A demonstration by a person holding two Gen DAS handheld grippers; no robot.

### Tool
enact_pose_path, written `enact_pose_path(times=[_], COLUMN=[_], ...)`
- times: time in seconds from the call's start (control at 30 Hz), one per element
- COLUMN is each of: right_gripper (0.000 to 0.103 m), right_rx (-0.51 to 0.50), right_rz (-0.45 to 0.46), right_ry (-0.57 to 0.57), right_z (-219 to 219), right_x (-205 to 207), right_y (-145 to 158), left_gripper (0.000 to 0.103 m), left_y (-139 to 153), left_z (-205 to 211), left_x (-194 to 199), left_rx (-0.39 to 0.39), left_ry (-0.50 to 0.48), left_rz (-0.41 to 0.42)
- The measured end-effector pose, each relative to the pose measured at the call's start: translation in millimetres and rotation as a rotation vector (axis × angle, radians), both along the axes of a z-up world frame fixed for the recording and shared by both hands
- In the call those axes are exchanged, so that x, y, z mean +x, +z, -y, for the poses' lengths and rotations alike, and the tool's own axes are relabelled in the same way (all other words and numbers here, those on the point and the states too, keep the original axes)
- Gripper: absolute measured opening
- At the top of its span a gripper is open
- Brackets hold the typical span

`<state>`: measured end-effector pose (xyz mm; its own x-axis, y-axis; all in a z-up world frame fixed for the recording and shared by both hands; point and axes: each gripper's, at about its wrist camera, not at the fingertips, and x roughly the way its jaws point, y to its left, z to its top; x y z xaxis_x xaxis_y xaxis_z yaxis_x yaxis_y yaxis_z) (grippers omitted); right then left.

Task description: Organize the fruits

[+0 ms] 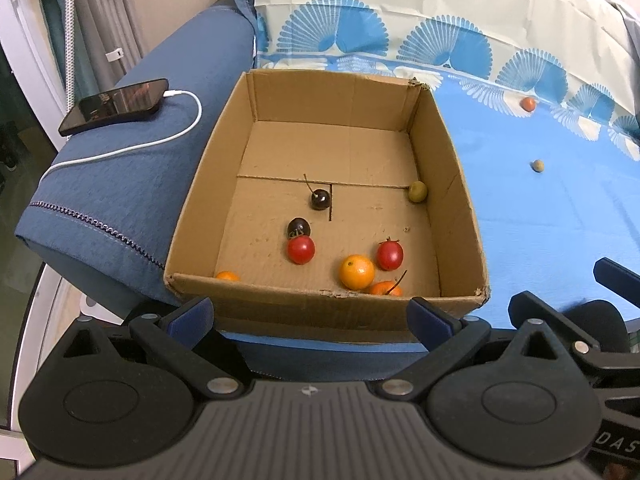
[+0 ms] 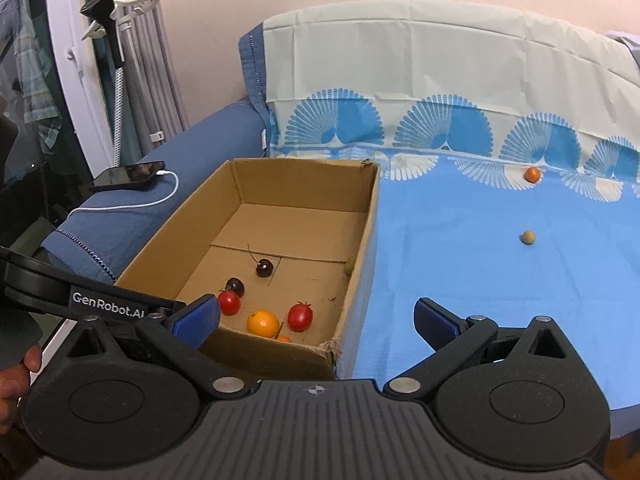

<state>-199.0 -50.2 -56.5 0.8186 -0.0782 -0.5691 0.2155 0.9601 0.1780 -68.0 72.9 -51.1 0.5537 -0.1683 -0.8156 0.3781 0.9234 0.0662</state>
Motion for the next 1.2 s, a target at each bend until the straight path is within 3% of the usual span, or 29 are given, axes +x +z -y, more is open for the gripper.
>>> enact_pose_path(times=[0.4,1.2], right_gripper=[0.102,0.102], right_rx=[0.025,0.017], right_rz=[-0.008,0.017], right_ry=[-0.023,-0.032], right_z=[15,21], right_x=[0,-9], right_y=[-5,-2], left_gripper=[0.103,0.103], left_y=[2,8], left_z=[19,19], left_x=[4,-3], left_rx=[0.016,0.008], left_ry=[-0.02,-0.025], left_rz=[0.003,0.022])
